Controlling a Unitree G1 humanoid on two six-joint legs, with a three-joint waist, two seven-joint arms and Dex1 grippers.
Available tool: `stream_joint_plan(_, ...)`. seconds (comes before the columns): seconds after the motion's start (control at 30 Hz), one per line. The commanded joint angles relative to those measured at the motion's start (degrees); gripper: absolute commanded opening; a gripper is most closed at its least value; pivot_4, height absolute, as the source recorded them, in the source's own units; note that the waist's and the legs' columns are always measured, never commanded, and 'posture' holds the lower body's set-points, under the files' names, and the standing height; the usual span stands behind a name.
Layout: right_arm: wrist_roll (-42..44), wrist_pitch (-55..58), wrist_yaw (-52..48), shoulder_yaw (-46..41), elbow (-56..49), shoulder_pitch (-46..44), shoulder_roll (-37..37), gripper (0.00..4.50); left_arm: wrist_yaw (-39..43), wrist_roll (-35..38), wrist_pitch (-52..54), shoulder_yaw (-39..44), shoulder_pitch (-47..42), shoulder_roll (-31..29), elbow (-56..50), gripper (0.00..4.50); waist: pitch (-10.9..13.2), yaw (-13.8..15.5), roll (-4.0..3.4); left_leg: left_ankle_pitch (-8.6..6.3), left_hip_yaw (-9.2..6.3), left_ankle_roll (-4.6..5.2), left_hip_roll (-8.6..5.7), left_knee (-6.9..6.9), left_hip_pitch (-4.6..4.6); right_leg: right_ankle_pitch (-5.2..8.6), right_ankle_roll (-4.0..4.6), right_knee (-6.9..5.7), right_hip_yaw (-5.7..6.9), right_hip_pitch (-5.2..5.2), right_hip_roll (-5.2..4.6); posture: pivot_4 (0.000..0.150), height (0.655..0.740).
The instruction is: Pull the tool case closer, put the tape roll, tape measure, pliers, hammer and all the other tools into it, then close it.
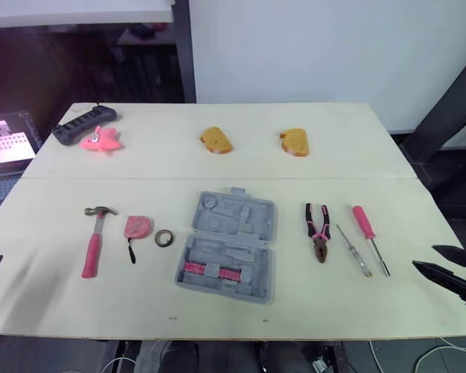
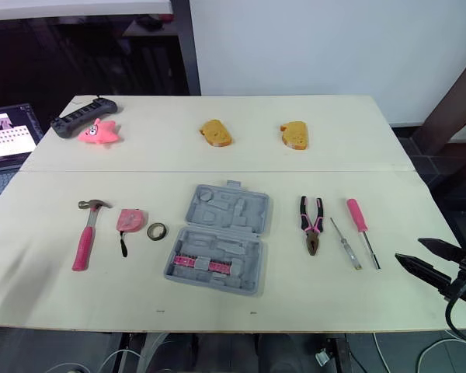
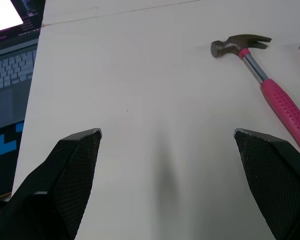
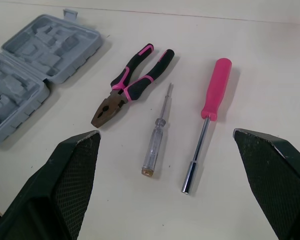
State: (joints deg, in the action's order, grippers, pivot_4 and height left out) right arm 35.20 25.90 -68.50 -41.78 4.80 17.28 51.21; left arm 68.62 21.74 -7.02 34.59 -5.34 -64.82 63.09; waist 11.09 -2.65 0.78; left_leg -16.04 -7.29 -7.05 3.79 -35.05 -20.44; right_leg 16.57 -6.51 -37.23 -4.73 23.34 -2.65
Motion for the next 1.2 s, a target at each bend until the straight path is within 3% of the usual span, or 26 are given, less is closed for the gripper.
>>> stream_joint_plan(0.03, 0.60, -0.01, 0.29, -1.49, -1.20, 0.15, 0.38, 4.50, 0.54, -0.98, -1.29, -0.49, -0.37, -2.31, 0.54, 4.47, 0.00, 0.00, 0.00, 0.00, 0.00, 0.00, 0.00, 0.00, 0.00, 0.00, 0.00, 0.00, 0.00, 0.00, 0.00, 0.150, 0.7400)
stream_joint_plan(0.5, 1.25, 0.88, 2.07, -0.64, -4.98, 0.91, -1.20, 4.50, 2.40, -0.53, -1.63, -1.01, -2.73, -0.86, -0.54, 4.47, 0.00, -0.03, 0.00, 0.00, 0.00, 0.00, 0.00, 0.00, 0.02, -0.01, -0.01, -0.03, 0.00, -0.01, 0.00, 0.150, 0.7400)
stream_joint_plan(0.63, 4.22, 5.46, 7.12, 3.79, -17.10, -1.52, -3.11, 4.50, 5.22, 2.85, 2.59, -2.76, -6.29, 5.74, -9.70, 4.47, -0.06, 0.18, -0.13, 0.00, 0.00, 0.00, 0.00, -0.03, 0.05, -0.01, -0.01, -0.08, 0.01, -0.06, 0.01, 0.150, 0.7400)
stream_joint_plan(0.77, 6.19, 10.52, 12.97, 10.22, -25.90, -5.74, -4.40, 4.50, 2.63, 3.71, 8.86, -7.05, -7.05, 13.92, -21.79, 4.47, -0.09, 0.17, -0.21, 0.01, -0.01, -0.01, 0.00, -0.09, 0.03, -0.13, -0.23, -0.10, 0.01, -0.11, 0.00, 0.150, 0.7400)
stream_joint_plan(0.83, 5.58, 13.52, 17.14, 16.03, -29.26, -9.53, -4.90, 4.50, 1.41, 3.78, 12.02, -10.87, -7.74, 18.67, -28.56, 3.97, -0.09, 0.15, -0.20, 0.01, -0.02, -0.01, 0.00, -0.11, 0.03, -0.14, -0.25, -0.11, 0.01, -0.11, 0.00, 0.150, 0.7400)
stream_joint_plan(0.93, 1.13, 17.03, 23.50, 26.67, -32.10, -15.18, -6.32, 3.68, -1.90, 1.44, 14.96, -18.46, -8.37, 25.32, -39.62, 2.70, -0.10, 0.14, -0.15, 0.01, -0.04, -0.01, 0.00, -0.17, 0.01, -0.16, -0.26, -0.12, 0.01, -0.11, 0.01, 0.150, 0.7400)
stream_joint_plan(1.1, -5.07, 19.54, 27.29, 40.18, -32.49, -20.57, -6.91, 1.11, -2.80, -2.50, 17.18, -28.58, -14.10, 30.23, -44.17, 0.02, -0.10, 0.23, -0.14, 0.02, -0.08, -0.01, -0.01, -0.20, -0.03, -0.17, -0.27, -0.11, 0.04, -0.10, 0.02, 0.150, 0.7400)
stream_joint_plan(1.17, -7.24, 19.99, 28.34, 43.55, -31.41, -22.26, -7.27, 0.08, -2.27, -5.13, 16.61, -32.17, -16.82, 30.42, -42.91, 0.00, -0.10, 0.21, -0.14, 0.02, -0.08, 0.00, -0.01, -0.22, -0.03, -0.17, -0.26, -0.11, 0.04, -0.10, 0.02, 0.150, 0.7400)
stream_joint_plan(1.2, -8.30, 20.26, 28.62, 45.08, -31.01, -23.05, -7.22, 0.03, -1.90, -6.60, 16.02, -33.93, -18.15, 30.44, -42.02, 0.00, -0.10, 0.16, -0.14, 0.02, -0.08, 0.00, -0.02, -0.23, -0.03, -0.17, -0.26, -0.11, 0.04, -0.10, 0.02, 0.150, 0.7400)
